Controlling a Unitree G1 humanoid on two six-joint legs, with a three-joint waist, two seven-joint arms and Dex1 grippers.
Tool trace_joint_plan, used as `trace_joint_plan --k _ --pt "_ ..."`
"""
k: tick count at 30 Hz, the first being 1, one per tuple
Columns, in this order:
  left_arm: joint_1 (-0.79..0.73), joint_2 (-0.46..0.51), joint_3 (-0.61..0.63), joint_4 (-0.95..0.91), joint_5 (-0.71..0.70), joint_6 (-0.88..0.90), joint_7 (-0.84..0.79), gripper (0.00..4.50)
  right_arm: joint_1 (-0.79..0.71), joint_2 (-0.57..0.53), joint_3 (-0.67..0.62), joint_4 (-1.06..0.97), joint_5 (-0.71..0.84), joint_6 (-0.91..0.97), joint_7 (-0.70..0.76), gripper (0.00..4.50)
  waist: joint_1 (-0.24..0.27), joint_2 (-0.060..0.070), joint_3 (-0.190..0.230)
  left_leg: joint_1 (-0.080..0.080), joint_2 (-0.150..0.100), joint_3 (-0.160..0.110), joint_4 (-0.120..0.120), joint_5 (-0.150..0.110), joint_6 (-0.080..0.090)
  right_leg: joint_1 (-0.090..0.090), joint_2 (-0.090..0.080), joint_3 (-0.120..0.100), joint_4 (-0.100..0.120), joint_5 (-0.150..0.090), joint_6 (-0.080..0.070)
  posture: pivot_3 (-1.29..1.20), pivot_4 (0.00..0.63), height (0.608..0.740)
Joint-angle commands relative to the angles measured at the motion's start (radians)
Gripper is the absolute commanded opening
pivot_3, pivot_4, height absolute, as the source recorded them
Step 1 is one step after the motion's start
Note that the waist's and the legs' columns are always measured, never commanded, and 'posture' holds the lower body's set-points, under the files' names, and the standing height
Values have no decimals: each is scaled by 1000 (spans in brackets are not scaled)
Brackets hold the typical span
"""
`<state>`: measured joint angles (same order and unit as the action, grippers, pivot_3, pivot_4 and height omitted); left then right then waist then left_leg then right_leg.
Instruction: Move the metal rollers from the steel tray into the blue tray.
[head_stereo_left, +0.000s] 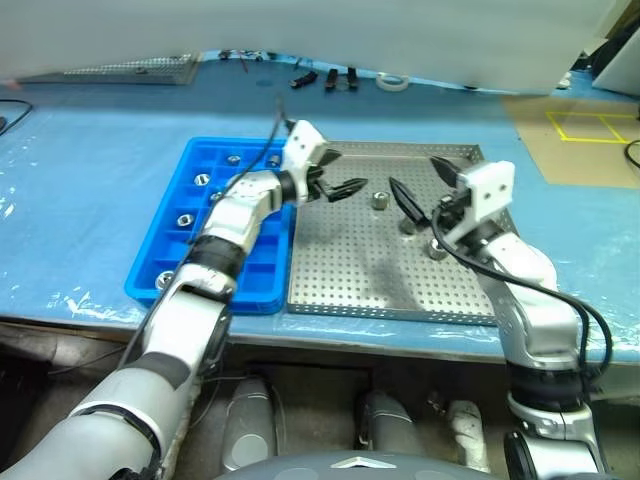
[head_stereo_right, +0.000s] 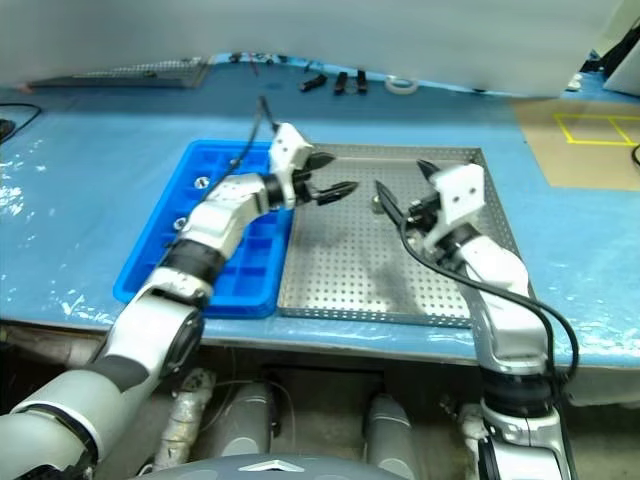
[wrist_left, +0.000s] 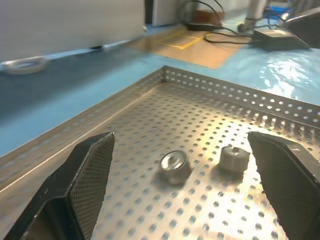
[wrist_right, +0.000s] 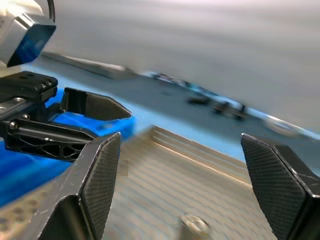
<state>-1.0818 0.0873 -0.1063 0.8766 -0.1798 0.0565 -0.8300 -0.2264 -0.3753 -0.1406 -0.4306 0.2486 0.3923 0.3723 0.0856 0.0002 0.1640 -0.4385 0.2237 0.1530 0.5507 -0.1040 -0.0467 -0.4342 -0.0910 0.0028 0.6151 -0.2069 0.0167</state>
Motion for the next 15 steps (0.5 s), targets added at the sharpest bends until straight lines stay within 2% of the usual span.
trace_joint_plan --k 1,7,13,15 --pt "-97 -64 3 190 40 -123 -27 4466 69 3 -54 -152 -7 27 -65 4022 -30 0 0 1 0 1 0 -1 1 1 0 0 -2 0 0 -398 150 740" --pt "-141 -186 -9 337 94 -187 -113 4466 209 29 -93 -300 -31 67 -157 4022 -88 1 -1 3 0 6 0 -7 11 4 -1 2 -9 -1 -2 -560 150 740" --pt "-116 -258 -46 398 189 -224 -99 4466 309 64 -114 -407 -48 99 -221 4022 -118 1 -1 5 0 11 6 -10 17 6 -4 4 -9 -1 -2 -633 150 740" --pt "-111 -281 -56 418 222 -222 -41 4466 348 80 -118 -437 -56 105 -238 4022 -128 1 -1 5 0 11 7 -11 18 7 -4 5 -9 -1 -1 -645 150 740"
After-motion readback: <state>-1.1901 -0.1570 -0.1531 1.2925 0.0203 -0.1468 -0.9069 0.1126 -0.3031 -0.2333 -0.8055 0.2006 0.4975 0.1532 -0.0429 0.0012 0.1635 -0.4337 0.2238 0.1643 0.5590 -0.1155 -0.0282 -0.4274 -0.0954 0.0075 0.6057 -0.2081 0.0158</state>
